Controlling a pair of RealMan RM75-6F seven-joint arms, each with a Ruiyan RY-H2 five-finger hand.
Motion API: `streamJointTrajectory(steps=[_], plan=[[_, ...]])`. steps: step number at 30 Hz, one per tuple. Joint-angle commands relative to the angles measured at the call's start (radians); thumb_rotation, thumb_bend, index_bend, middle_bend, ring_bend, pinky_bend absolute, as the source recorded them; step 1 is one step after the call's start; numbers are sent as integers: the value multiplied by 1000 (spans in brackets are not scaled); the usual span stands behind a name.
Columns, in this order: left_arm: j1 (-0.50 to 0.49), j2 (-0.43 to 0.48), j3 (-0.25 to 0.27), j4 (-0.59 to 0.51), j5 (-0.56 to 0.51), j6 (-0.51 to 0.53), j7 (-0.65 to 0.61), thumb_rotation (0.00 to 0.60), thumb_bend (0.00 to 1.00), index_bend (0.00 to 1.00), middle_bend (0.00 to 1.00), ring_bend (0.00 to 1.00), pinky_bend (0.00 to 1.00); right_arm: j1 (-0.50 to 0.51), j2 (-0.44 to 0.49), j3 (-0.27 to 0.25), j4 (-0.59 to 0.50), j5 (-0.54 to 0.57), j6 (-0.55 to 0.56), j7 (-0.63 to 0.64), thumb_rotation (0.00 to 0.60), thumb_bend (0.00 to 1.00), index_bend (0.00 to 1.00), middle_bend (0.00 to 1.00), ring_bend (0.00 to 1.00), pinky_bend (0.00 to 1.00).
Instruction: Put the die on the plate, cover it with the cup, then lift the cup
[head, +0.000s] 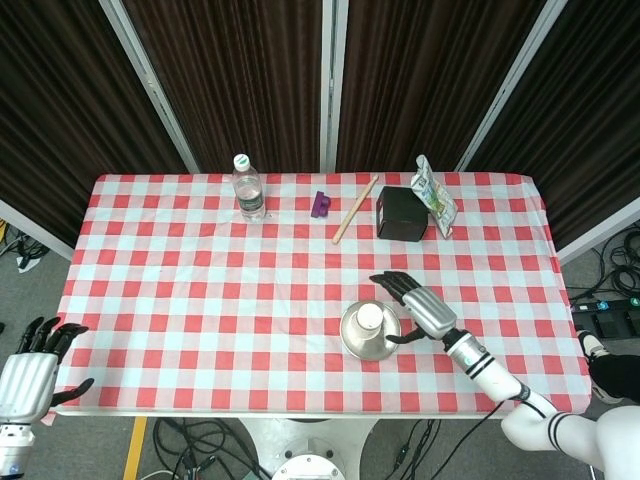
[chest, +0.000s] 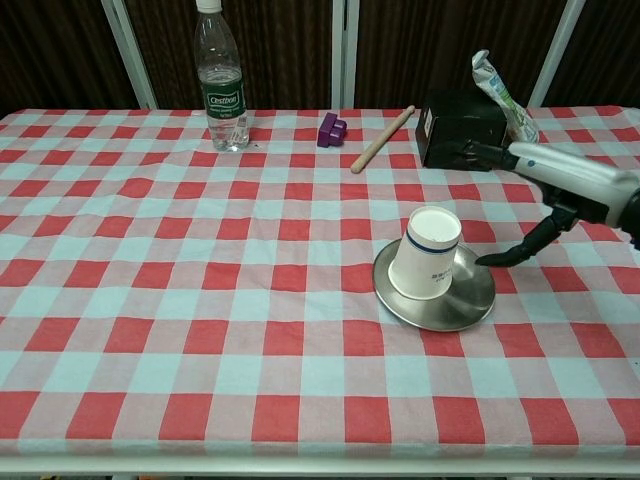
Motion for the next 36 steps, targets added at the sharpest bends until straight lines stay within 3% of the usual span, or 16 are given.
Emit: streamJointTrajectory(steps=[1,5,9,17,21,24,30,36], plan=[[-1,1,-1,-1,0,-1,-1,600,0,248,224,109,86,-49,76,19,-64,44,45,-68,600,26,0,78,0,51],[-9,1,-3,-1,2,-9,0,600,0,248,224,109,86,-81,149,25,-136,90,31,-79,600,26,0,137,0,87],[-12,1,-3,-8,8,-7,5,600,0,248,224,109,86,-76,164,19,-166,79,4,-95,600,26,11,193,53,149],[-9,7,0,-21,5,-6,15,600,0,248,224,109,86,-27,131,12,-194,46,-89,-122,600,26,42,220,68,163],[-10,9,3,-25,11,-7,18,600,0,248,224,109,86,9,75,37,-178,55,-139,-167,600,31,63,222,68,167],[-7,11,3,-23,7,-2,14,600,0,248,224,109,86,28,27,61,-158,73,-162,-190,600,87,128,254,88,184],[-1,14,5,-20,5,3,7,600,0,248,224,109,86,29,-20,94,-135,94,-138,-224,600,277,482,456,278,330],[-5,16,1,-19,4,0,7,600,0,248,224,109,86,0,30,117,-180,81,-48,-158,600,300,532,464,291,367]])
